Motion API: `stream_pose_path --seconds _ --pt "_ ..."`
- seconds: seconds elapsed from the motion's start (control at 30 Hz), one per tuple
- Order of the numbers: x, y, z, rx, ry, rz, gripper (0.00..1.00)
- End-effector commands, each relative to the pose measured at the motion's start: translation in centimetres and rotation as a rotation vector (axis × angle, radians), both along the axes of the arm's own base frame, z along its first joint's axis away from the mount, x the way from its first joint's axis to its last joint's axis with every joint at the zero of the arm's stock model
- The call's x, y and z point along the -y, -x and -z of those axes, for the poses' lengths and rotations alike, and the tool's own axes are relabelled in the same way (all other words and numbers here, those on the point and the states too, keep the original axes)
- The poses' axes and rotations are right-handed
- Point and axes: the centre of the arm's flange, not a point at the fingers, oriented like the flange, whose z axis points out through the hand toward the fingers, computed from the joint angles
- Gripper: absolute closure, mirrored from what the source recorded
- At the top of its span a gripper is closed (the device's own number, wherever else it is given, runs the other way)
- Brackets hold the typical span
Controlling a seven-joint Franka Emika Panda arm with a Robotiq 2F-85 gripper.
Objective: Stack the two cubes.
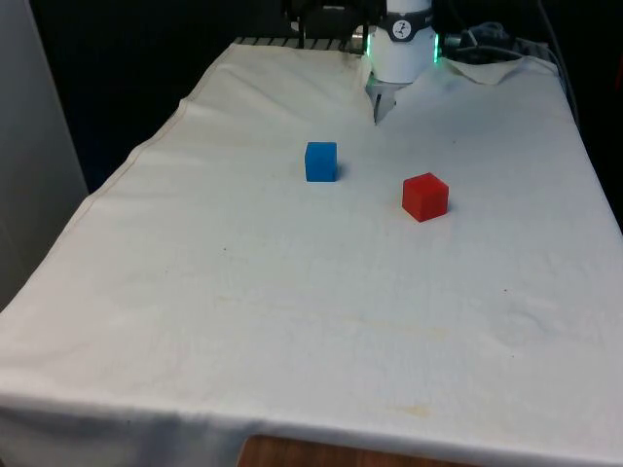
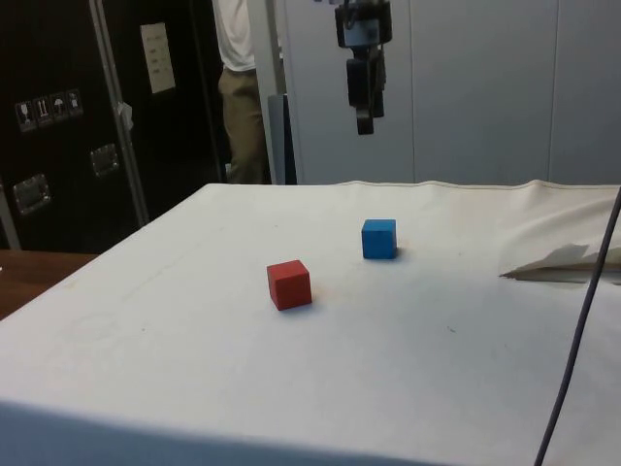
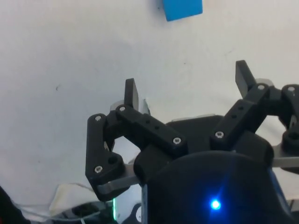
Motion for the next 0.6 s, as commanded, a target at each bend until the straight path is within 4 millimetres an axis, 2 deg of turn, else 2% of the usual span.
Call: stream_pose_path --seconds 0.0,0.57 --pt "0.0 0.1 -0.1 0.023 -0.005 0.0 0.0" --pt "-0.1 0.7 1.3 0.053 -0.006 -0.012 0.0"
